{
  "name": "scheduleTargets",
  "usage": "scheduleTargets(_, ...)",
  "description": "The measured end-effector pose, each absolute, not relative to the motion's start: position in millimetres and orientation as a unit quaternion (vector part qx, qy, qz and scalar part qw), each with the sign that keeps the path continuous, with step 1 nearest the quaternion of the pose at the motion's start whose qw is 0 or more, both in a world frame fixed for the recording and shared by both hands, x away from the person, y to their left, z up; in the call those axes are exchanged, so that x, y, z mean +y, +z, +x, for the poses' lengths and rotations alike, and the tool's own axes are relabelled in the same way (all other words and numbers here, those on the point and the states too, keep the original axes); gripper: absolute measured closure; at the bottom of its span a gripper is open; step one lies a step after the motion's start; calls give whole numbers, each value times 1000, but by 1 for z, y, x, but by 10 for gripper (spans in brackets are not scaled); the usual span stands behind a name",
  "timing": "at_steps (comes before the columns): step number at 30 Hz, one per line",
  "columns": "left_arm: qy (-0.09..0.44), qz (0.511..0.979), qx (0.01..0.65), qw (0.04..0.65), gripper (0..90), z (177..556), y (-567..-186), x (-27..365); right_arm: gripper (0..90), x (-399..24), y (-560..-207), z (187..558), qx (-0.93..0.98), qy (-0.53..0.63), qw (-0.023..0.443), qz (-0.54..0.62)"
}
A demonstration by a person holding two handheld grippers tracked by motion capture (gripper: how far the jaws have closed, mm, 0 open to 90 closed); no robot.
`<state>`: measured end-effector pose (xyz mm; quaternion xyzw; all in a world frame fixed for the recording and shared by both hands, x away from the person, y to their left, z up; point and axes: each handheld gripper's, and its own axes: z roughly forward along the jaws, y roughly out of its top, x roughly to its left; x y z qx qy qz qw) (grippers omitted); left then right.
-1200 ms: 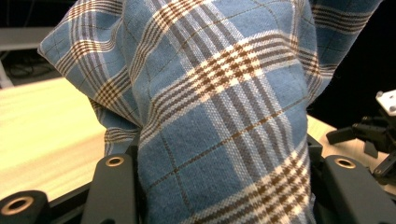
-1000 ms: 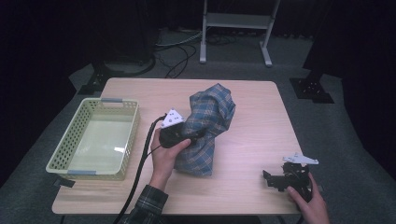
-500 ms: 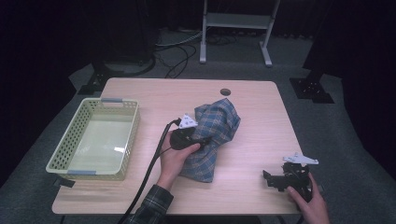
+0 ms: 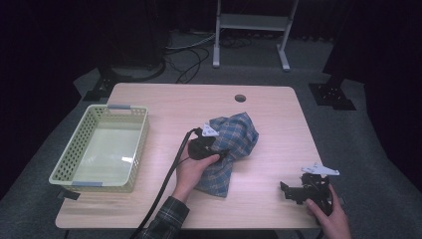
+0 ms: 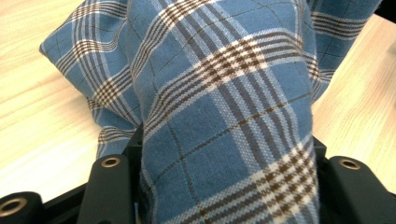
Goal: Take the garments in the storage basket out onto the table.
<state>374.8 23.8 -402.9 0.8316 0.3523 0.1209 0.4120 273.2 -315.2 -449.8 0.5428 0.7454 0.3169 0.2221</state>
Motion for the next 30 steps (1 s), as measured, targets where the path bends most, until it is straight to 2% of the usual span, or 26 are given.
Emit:
scheduleTargets(13, 118, 841, 352, 394, 264, 376, -405, 15, 0, -315, -450, 273, 745, 317, 222, 543)
scheduleTargets(28, 109, 844, 353, 389, 181, 377, -405, 12, 0, -315, -450, 273, 745, 317, 222, 543)
scheduleTargets(30, 105, 844, 354, 388, 138, 378, -406, 12, 0, -315, -450, 273, 745, 317, 222, 543)
